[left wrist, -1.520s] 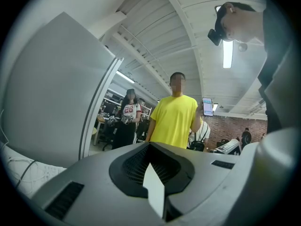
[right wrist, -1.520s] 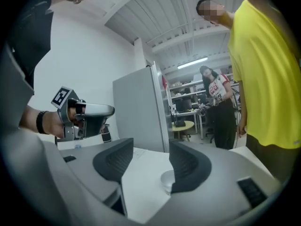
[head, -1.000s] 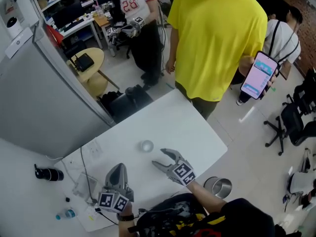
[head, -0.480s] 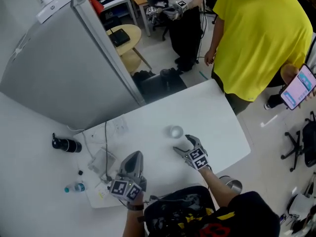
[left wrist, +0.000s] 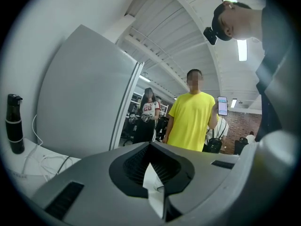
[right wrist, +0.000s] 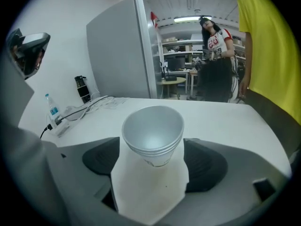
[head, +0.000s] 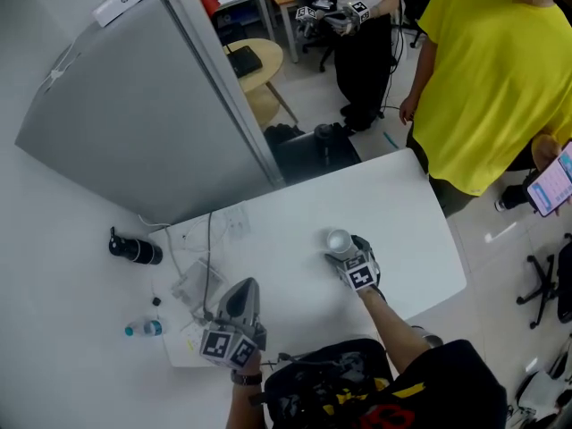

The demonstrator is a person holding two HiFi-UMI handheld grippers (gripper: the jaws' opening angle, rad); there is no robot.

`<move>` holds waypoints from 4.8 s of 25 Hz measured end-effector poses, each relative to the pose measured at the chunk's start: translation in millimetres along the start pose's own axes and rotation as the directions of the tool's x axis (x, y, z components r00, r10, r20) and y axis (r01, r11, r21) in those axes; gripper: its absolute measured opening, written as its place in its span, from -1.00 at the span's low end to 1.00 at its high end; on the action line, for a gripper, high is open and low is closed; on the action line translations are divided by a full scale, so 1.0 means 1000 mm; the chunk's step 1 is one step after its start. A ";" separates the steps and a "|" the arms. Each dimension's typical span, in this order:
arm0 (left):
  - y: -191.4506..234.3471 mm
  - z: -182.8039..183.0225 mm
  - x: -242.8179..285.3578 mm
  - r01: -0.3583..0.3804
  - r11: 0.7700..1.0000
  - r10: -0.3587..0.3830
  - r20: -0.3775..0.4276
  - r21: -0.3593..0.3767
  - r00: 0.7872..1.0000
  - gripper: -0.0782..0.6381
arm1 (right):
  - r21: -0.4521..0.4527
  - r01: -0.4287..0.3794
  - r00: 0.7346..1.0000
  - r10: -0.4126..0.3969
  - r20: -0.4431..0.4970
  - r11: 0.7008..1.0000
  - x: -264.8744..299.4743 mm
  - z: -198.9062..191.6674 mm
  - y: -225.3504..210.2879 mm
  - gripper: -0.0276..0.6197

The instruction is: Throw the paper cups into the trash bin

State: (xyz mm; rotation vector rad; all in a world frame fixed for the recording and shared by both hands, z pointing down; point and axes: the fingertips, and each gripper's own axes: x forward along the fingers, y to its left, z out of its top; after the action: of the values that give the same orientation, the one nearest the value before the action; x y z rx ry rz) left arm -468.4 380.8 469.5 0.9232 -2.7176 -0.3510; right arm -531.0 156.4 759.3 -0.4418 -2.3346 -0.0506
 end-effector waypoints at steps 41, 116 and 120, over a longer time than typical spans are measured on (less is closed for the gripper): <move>-0.221 -0.049 0.085 0.605 0.796 -0.602 -0.092 0.007 0.793 -0.78 | 0.362 0.301 0.759 -0.452 0.469 0.882 -0.395 0.017 -0.029 0.12; -0.696 -0.588 0.055 0.952 0.233 -0.627 -0.779 -0.198 -0.009 -0.78 | 0.926 0.347 0.707 -0.690 -0.153 0.150 -0.471 -0.696 -0.175 0.12; -0.669 -0.632 0.065 0.944 0.266 -0.608 -0.794 -0.196 0.007 -0.78 | 0.931 0.332 0.777 -0.604 -0.179 0.151 -0.392 -0.753 -0.187 0.12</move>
State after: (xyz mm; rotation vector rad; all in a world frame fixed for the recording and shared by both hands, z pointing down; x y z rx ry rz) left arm 52.1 -267.1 870.1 2.1440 -1.1106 0.4364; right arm 174.0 -261.2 1049.8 0.9906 -2.1419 1.1097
